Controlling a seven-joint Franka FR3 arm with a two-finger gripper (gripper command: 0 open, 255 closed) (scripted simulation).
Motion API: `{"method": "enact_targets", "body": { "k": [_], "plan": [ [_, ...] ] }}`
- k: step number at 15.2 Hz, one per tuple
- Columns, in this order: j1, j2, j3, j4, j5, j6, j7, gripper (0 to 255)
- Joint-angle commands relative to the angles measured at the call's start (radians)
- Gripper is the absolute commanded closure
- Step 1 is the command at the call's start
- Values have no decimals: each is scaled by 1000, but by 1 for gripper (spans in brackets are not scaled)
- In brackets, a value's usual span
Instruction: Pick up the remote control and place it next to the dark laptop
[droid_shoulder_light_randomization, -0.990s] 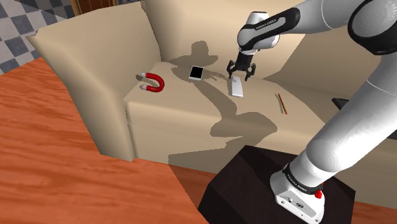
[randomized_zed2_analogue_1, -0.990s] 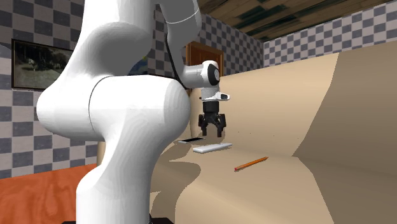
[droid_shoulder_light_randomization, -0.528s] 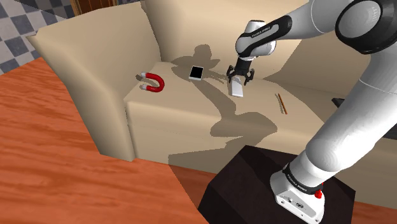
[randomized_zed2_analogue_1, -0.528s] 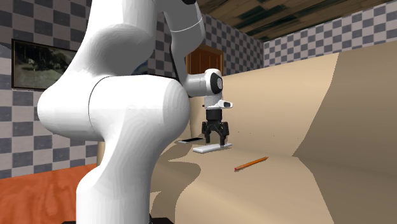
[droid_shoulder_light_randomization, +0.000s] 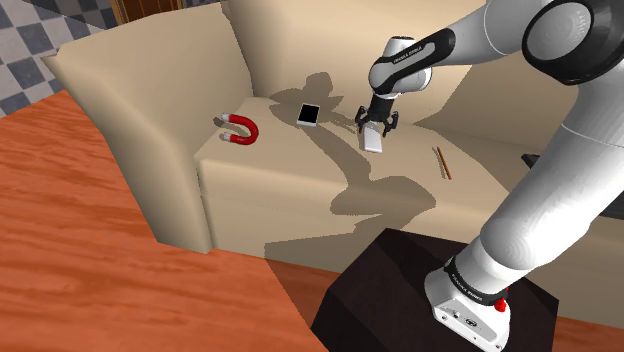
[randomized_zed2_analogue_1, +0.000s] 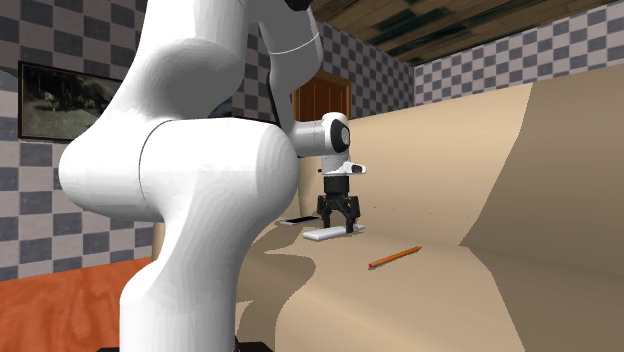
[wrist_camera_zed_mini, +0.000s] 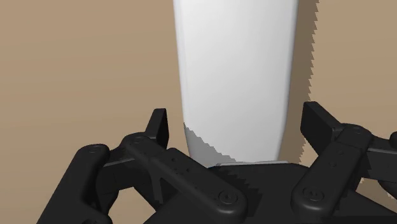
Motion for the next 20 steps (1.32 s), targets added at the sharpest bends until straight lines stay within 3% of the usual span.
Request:
{"method": "enact_targets", "body": {
  "k": [1,2,11,20],
  "plan": [
    [0,0,0,0,0,0,0,0],
    [0,0,0,0,0,0,0,255],
    [0,0,0,0,0,0,0,255],
    [3,-66,-2,47,-11,-112,5,255]
  ]
}}
